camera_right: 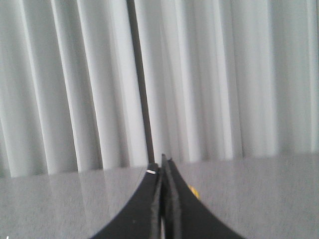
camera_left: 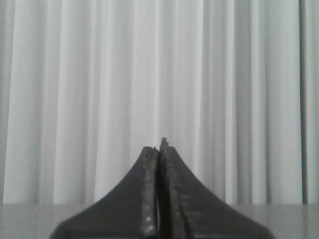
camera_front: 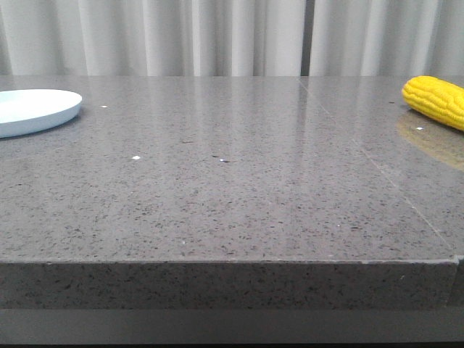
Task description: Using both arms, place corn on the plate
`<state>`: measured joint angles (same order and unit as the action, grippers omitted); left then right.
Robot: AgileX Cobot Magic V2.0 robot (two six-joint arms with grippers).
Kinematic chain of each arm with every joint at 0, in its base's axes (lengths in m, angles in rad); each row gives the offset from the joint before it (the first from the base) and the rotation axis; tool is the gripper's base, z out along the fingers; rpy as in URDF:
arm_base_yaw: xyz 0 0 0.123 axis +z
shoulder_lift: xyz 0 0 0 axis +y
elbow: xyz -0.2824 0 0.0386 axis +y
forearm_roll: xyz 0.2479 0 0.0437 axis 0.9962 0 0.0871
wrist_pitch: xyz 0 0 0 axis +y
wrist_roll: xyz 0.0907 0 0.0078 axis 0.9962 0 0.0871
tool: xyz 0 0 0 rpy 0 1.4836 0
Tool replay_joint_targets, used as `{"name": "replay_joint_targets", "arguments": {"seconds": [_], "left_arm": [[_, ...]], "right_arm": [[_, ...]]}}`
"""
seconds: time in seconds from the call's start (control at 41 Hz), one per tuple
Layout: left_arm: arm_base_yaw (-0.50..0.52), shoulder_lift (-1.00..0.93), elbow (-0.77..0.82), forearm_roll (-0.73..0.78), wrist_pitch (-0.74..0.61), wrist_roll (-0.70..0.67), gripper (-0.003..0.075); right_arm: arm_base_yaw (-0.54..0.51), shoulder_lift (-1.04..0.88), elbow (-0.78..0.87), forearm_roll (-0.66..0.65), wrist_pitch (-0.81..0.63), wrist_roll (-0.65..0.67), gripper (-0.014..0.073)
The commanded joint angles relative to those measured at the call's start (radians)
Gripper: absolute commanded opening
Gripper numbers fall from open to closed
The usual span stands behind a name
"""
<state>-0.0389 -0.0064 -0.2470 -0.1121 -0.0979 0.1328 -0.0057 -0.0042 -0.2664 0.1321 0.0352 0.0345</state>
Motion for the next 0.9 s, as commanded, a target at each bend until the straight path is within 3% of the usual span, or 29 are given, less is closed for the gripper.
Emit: {"name": "replay_joint_targets", "arguments": {"seconds": [0.0,0.268,0.439,0.634,0.878], "left_arm": [[0.003,0.045,-0.160,0.002,0.054,-0.005,-0.0020],[0.003,0.290,-0.526,0.072,0.431,-0.005,-0.0020],[0.003,0.419,-0.587,0.070,0.560,-0.005,-0.0020],[0.003,0.510,-0.576,0.059,0.678,-0.005,-0.0020],[0.003,0.589,-0.576,0.059,0.696,-0.005,-0.0020]], "right_arm": [[-0.004,0.056,-0.117,-0.048,-0.017,-0.003,-0.0087],[-0.004,0.283,-0.439,-0.078,0.298,-0.003,-0.0087],[-0.004,0.434,-0.545,-0.078,0.516,-0.004,-0.0087],[-0.004,0.550,-0.533,-0.078,0.551,-0.004,-0.0087],[-0.004,0.642,-0.533,-0.091,0.584,-0.004,-0.0087]]}}
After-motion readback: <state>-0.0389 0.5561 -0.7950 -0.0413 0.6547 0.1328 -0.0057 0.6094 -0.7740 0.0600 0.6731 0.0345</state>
